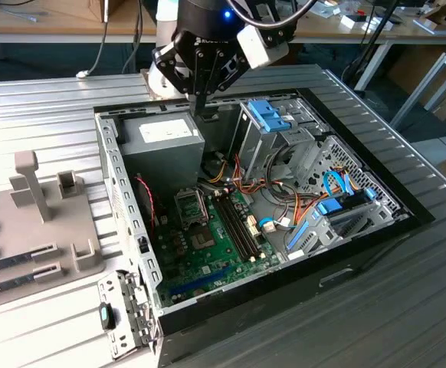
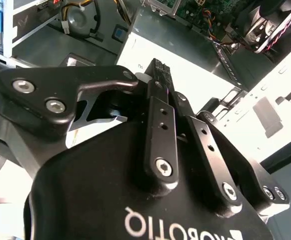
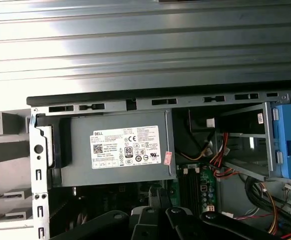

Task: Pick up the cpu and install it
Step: 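Reach for the cpu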

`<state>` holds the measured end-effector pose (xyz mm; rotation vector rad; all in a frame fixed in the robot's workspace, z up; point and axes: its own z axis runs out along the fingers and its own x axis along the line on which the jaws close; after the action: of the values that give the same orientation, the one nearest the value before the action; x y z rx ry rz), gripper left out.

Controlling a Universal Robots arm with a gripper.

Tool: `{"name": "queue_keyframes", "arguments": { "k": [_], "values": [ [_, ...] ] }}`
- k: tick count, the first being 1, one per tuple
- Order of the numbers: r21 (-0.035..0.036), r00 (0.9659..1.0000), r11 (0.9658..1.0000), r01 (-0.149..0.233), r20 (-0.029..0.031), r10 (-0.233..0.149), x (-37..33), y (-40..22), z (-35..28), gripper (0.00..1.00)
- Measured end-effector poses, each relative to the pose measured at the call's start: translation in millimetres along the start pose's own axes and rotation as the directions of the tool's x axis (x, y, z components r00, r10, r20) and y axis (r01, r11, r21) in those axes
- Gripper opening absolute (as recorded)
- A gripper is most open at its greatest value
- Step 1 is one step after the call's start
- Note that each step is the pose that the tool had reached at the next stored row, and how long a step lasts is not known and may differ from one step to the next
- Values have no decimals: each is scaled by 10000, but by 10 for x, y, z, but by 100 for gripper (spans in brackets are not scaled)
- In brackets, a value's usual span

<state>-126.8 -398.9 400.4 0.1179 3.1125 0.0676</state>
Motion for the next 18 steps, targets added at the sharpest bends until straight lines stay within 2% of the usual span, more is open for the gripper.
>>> {"name": "queue_keyframes", "arguments": {
  "k": [18],
  "values": [
    [-1,10000,10000,0,0,0,110,-8,-3,10]
  ]
}}
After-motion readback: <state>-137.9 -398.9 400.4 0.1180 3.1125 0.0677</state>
